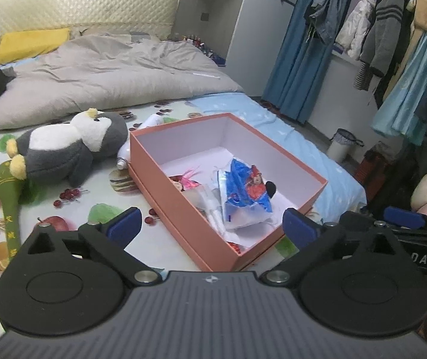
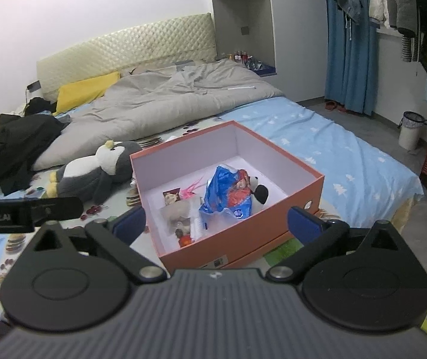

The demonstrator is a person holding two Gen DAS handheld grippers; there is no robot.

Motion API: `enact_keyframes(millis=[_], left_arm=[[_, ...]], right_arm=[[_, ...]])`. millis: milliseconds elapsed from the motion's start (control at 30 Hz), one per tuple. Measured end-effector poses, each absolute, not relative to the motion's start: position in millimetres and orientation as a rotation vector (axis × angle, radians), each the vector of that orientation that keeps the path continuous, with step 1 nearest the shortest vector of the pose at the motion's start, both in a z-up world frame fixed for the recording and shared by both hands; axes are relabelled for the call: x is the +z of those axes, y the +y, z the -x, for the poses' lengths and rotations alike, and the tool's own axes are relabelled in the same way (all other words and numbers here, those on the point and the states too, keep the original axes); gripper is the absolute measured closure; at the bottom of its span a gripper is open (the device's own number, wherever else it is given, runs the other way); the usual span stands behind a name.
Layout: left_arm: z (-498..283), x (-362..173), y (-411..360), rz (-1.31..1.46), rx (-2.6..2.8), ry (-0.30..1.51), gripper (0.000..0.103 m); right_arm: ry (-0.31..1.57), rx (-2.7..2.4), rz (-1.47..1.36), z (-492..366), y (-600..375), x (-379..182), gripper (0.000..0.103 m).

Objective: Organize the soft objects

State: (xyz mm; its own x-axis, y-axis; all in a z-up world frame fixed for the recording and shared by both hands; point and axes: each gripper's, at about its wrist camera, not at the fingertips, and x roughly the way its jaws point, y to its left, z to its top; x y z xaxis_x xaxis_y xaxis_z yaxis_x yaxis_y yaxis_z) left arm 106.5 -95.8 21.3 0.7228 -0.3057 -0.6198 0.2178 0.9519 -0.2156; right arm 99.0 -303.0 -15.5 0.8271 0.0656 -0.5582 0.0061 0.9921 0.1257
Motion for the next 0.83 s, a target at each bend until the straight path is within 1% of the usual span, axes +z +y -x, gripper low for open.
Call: enact_keyframes(millis=[833], left_arm=[[-105.5, 23.0, -94.9, 0.102, -0.259, 0.702, 0.001]], right_arm=[[0.616, 0.034, -0.102, -99.9, -299.3, -17.6, 0.000]])
